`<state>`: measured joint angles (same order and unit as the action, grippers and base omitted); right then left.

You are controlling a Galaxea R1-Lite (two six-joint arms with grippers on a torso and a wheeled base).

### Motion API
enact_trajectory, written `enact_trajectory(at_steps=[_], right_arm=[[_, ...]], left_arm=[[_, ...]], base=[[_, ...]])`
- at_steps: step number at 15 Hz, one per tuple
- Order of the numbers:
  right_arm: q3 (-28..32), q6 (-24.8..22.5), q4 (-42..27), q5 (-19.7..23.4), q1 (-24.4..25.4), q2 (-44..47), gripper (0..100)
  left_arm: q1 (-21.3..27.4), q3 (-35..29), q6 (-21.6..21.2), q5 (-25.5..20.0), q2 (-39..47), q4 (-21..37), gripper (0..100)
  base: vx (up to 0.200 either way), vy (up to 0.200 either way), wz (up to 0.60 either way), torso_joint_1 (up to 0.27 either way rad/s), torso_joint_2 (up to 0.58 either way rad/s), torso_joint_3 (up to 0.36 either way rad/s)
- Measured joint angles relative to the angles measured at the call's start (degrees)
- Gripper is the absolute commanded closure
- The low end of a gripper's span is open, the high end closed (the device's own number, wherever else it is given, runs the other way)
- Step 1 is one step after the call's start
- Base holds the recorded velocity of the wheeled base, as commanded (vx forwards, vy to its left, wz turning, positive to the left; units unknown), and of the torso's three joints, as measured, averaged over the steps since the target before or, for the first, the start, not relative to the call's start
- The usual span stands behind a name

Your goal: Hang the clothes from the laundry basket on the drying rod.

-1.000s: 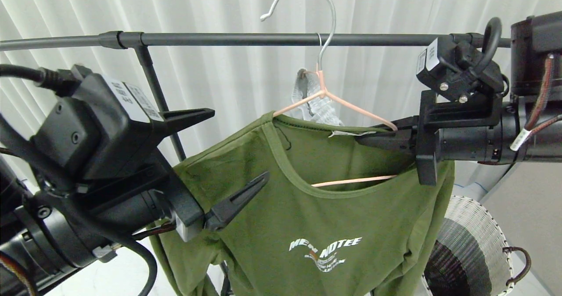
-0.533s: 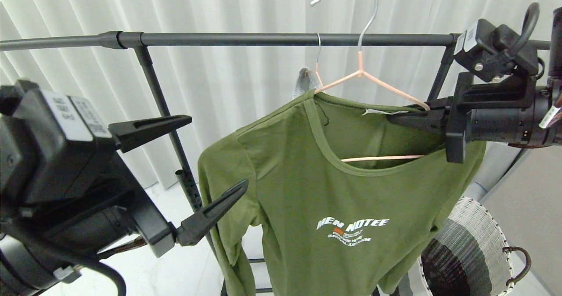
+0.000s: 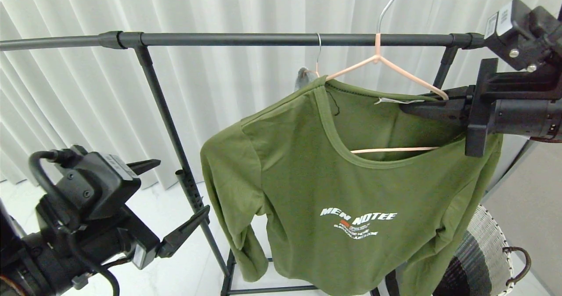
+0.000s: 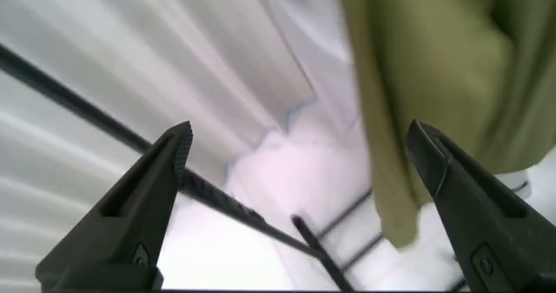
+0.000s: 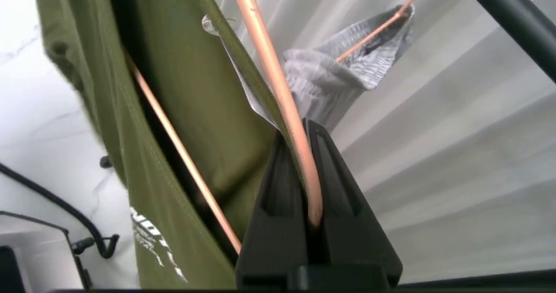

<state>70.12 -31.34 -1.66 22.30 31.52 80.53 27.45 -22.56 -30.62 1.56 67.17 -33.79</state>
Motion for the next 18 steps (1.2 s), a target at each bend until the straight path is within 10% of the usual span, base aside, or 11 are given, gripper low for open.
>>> enact_trajectory(at_steps=[5, 6, 17, 18], right_arm=[[0.27, 0.0, 0.38, -0.24, 1.52, -0.27, 100], [0.27, 0.0, 0.4, -0.27, 1.55, -0.32, 100], [0.33, 0.0, 0.13, -1.3, 0.83, -1.51, 100], [0.38, 0.0, 0.13, -1.3, 0.78, -1.51, 100]], left_arm=[[-1.16, -1.46, 2.6, -5.11, 4.13, -0.04, 0], [-1.28, -1.41, 2.63, -5.11, 4.41, -0.04, 100], [-14.47, 1.23, 2.0, -4.92, 3.86, -0.06, 100], [-14.56, 1.29, 1.91, -4.92, 3.63, -0.04, 0]], base=[[0.0, 0.0, 0.0, 0.0, 0.0, 0.0], [0.0, 0.0, 0.0, 0.0, 0.0, 0.0], [0.0, 0.0, 0.0, 0.0, 0.0, 0.0], [0.0, 0.0, 0.0, 0.0, 0.0, 0.0]])
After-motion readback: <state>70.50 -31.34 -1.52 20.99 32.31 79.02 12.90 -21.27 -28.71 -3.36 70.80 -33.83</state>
